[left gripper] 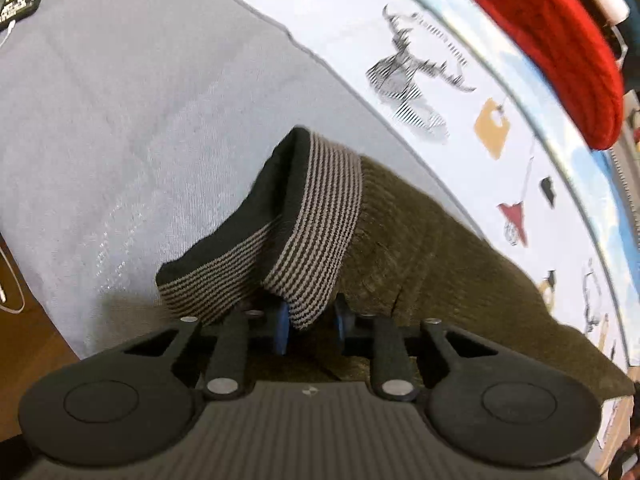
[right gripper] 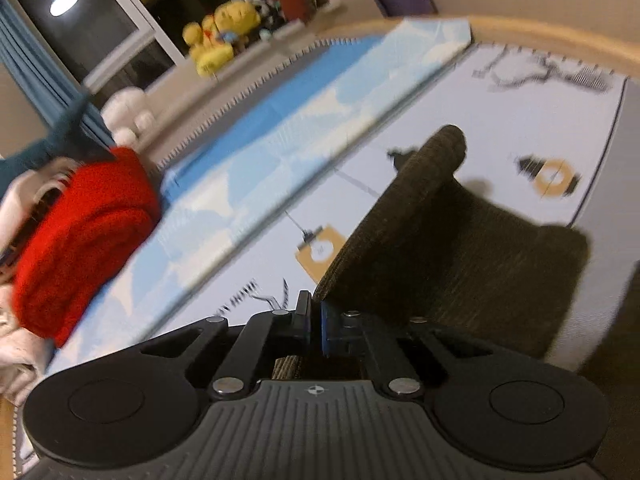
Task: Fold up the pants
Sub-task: 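Carry the cuff with the left tool while the right tool carries the hem over the pants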
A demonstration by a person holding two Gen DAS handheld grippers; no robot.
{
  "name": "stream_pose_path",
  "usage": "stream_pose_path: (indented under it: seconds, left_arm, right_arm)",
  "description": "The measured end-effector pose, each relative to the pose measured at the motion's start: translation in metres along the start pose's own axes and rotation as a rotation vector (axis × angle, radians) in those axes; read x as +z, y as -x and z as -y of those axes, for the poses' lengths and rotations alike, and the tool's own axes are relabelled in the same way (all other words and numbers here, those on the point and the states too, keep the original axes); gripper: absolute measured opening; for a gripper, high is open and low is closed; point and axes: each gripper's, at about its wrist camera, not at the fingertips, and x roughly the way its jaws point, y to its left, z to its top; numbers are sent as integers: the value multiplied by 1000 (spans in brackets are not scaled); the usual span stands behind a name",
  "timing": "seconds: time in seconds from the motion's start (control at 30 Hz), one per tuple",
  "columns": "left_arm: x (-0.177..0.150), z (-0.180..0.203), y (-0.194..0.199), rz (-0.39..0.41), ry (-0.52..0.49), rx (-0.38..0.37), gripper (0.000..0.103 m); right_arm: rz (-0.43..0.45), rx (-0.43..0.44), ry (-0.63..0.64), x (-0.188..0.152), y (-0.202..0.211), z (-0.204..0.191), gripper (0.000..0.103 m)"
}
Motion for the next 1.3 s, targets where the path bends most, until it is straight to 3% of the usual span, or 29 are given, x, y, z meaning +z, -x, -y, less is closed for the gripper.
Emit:
stream_pose_path:
  seconds: [0.13,0.27,0.4,0.5,0.53,0.6,0.67,0.7,0.77,0.8,1.07,1.3]
  left_arm:
    - [-5,-6,26,74,-32,-40,22]
    - [-5,-26,43,96,-12,-74,21]
    - [0,-39,41,71,-21,-47,21]
    - [3,-39,24,-19,-47,-11,24]
    - [4,-39,20,-37,-45,3,25]
    - [5,-43,13,-53,-10,22,33]
    - [5,-46,8,-74,23,3,57]
    - [5,-46,6,-81,32,7,59]
    - [7,-44,4,-71,30,23,59]
    - [7,-43,4,-65,28,35,59]
    - [12,-38,-8,-55,30,94,59]
    - [11,-37,-8,-50,30,102,58]
  right_arm:
    - [43,32,-5,0,73,18,3]
    - [14,2,-50,-19,139,58,3]
    - [-173,-125,-109,-56,168,115,4]
    - [-408,-209,-204,-80,154,169,7]
    - [-416,-217,-255,-82,154,184,9]
    - [-346,-219,-276,-70,159,204,9]
    - [-268,-246,-268,-55,163,218,10]
    - [-242,-255,-278,-50,162,226,19]
    - [-247,-271,-313,-51,156,241,33]
    - [-264,-282,-337,-52,151,247,34]
    - [-262,-377,-381,-50,122,260,32]
    - [-247,-492,-363,-50,122,251,27]
